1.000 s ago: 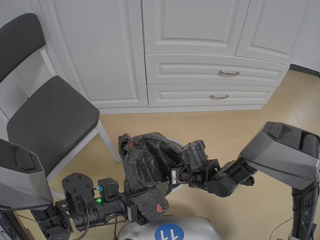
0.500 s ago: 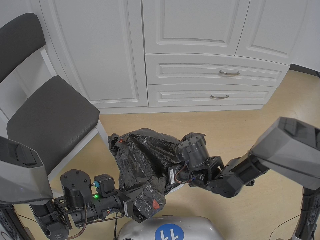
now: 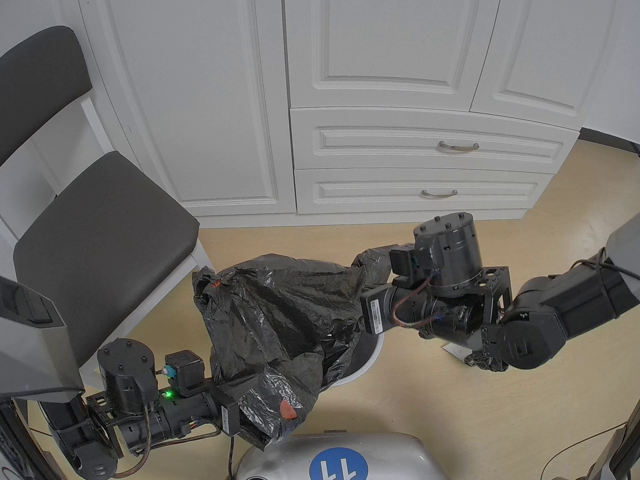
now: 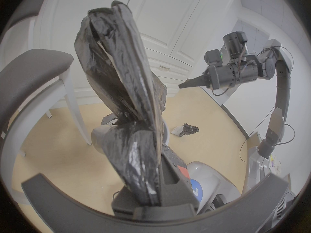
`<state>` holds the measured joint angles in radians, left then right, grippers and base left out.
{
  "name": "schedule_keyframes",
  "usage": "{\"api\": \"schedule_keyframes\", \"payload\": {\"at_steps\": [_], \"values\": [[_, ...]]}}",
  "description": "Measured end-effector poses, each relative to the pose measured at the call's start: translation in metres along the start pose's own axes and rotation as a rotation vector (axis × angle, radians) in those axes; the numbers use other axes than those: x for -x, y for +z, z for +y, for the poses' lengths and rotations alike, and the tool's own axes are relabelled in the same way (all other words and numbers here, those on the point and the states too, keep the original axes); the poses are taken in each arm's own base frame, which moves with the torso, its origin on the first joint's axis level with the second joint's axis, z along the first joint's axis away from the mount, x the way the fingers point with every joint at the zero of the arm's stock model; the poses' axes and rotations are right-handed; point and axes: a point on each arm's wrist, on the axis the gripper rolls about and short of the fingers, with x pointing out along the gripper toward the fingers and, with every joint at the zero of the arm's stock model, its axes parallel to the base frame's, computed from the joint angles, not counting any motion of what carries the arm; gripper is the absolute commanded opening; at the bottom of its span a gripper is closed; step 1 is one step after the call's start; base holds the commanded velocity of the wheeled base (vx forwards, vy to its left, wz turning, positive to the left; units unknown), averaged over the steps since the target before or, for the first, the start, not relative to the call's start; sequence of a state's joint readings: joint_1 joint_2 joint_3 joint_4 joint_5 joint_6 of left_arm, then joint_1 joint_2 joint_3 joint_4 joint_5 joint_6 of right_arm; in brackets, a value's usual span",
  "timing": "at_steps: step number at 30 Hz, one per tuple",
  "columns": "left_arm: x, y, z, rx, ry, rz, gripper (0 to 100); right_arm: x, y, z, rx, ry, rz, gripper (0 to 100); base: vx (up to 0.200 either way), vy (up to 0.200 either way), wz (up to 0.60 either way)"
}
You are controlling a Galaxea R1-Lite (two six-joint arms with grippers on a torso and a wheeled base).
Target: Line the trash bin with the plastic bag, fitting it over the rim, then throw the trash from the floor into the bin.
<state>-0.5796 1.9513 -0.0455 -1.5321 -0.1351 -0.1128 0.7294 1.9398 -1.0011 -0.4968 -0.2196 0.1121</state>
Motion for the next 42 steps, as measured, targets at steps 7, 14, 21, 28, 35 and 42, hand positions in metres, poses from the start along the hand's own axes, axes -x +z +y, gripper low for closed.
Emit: {"api": "schedule_keyframes", "payload": {"at_steps": [7,14,21,28,35,42], "values": [[0.007,0.003,0.000,-0.006,0.003,-0.018,0,-0.035,0.011,-0.014,-0.085,-0.042,-0.093,0,0.000,0.000,0.00],[0.009,0.004,-0.002,-0.014,-0.003,-0.021,0,-0.082,0.013,-0.019,-0.220,-0.060,-0.149,0,0.000,0.000,0.00],[0.009,0.003,-0.002,-0.018,-0.004,-0.018,0,-0.127,-0.013,-0.014,-0.294,-0.048,-0.123,0,0.000,0.000,0.00],[0.008,0.004,-0.003,-0.020,-0.006,-0.021,0,-0.145,-0.054,0.008,-0.275,0.029,-0.004,0,0.000,0.000,0.00],[0.008,0.005,-0.003,-0.020,-0.006,-0.026,0,-0.143,-0.086,0.030,-0.236,0.092,0.105,0,0.000,0.000,0.00],[0.006,0.006,-0.002,-0.019,-0.003,-0.034,0,-0.142,-0.109,0.035,-0.201,0.093,0.239,0,0.000,0.000,0.00]]}}
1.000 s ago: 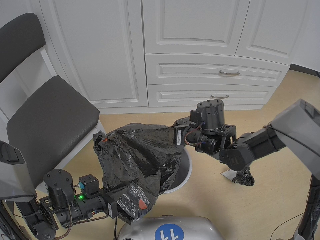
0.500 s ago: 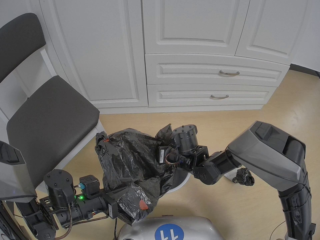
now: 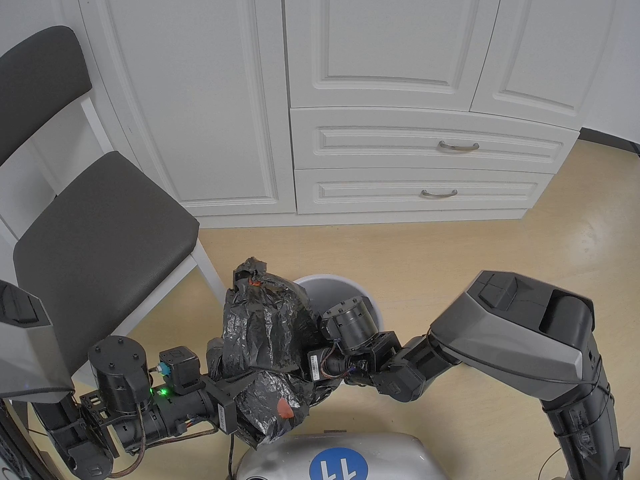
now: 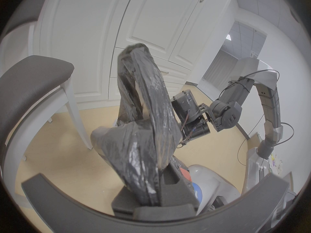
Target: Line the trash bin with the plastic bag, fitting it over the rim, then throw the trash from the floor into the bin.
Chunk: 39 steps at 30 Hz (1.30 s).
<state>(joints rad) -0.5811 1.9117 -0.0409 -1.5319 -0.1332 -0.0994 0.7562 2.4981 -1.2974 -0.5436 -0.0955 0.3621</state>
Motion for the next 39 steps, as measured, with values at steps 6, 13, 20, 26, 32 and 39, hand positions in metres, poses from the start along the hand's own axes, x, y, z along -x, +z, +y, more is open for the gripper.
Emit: {"api": "schedule_keyframes", "payload": {"at_steps": [6,13,20,26,32,39], "values": [[-0.009,0.006,0.002,0.000,0.035,-0.034,0,0.001,0.011,-0.007,-0.020,-0.007,-0.011,0,0.000,0.000,0.00],[-0.034,0.010,0.005,0.002,0.079,-0.062,0,0.016,0.038,-0.030,-0.051,-0.049,-0.027,0,0.000,0.000,0.00],[-0.061,0.011,0.008,0.001,0.080,-0.077,0,0.035,0.066,-0.054,-0.095,-0.042,-0.061,0,0.000,0.000,0.00],[-0.074,0.009,0.009,0.000,0.079,-0.071,0,0.055,0.087,-0.061,-0.117,-0.042,-0.124,0,0.000,0.000,0.00],[-0.079,0.009,-0.001,-0.010,0.045,-0.053,0,0.083,0.109,-0.074,-0.136,-0.059,-0.196,0,0.000,0.000,0.00],[-0.062,0.001,-0.009,-0.019,0.027,-0.005,0,0.078,0.115,-0.076,-0.172,-0.052,-0.252,0,0.000,0.000,0.00]]}}
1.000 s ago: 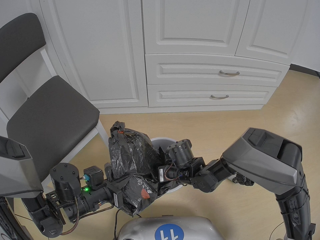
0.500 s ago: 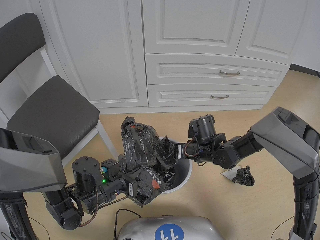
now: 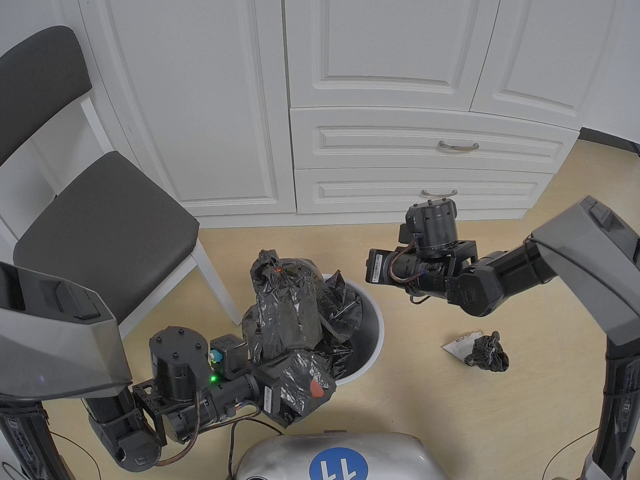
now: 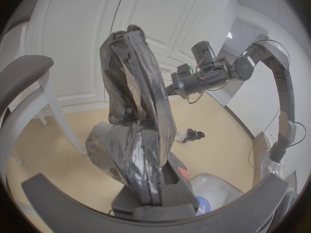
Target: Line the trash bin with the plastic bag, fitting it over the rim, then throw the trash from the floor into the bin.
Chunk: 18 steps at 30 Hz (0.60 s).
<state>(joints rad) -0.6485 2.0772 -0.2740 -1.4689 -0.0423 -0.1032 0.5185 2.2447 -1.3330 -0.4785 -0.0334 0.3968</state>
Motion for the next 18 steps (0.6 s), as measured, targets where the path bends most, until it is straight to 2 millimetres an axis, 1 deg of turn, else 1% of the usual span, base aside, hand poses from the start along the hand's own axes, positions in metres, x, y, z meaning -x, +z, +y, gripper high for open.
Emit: {"api": "schedule_keyframes", "payload": {"at_steps": [2,7,9,12,14,18], "values": [[0.007,-0.004,0.000,-0.001,0.000,0.023,0,-0.010,-0.004,0.004,-0.031,0.011,-0.024,0,0.000,0.000,0.00],[0.031,-0.014,0.001,0.002,0.006,0.079,0,-0.044,-0.019,0.017,-0.121,0.041,-0.071,0,0.000,0.000,0.00],[0.038,-0.016,0.001,0.002,0.008,0.090,0,-0.059,-0.028,0.025,-0.162,0.050,-0.083,0,0.000,0.000,0.00],[0.045,-0.017,0.002,0.003,0.010,0.095,0,-0.075,-0.044,0.030,-0.192,0.047,-0.080,0,0.000,0.000,0.00],[0.047,-0.016,0.002,0.004,0.012,0.094,0,-0.083,-0.056,0.032,-0.195,0.044,-0.063,0,0.000,0.000,0.00],[0.047,-0.015,0.002,0.004,0.013,0.086,0,-0.090,-0.079,0.031,-0.177,0.027,0.003,0,0.000,0.000,0.00]]}}
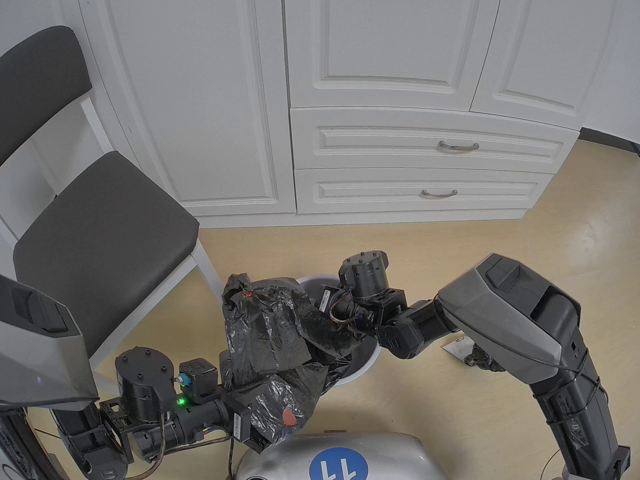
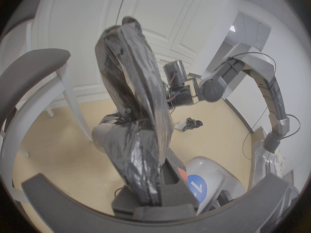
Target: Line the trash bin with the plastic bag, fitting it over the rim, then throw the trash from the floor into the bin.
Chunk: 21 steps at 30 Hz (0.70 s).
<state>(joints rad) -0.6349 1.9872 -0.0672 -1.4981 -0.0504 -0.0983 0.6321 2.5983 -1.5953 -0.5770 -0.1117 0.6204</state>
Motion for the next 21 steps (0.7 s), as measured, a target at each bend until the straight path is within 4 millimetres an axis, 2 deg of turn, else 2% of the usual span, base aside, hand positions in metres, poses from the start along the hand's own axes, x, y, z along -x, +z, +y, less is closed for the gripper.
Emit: {"api": "schedule_keyframes", "payload": {"at_steps": [6,9,17,21], "values": [[-0.007,0.006,0.001,0.002,0.008,-0.031,0,-0.007,-0.030,0.000,0.039,-0.021,0.084,0,0.000,0.000,0.00],[-0.017,0.013,0.003,0.007,0.013,-0.067,0,-0.015,-0.038,0.001,0.050,-0.017,0.093,0,0.000,0.000,0.00],[-0.037,0.019,0.004,0.009,0.015,-0.096,0,-0.022,-0.031,0.001,0.020,-0.016,0.057,0,0.000,0.000,0.00],[-0.051,0.023,0.006,0.011,0.031,-0.112,0,-0.015,-0.017,0.001,0.014,-0.016,0.041,0,0.000,0.000,0.00]]}}
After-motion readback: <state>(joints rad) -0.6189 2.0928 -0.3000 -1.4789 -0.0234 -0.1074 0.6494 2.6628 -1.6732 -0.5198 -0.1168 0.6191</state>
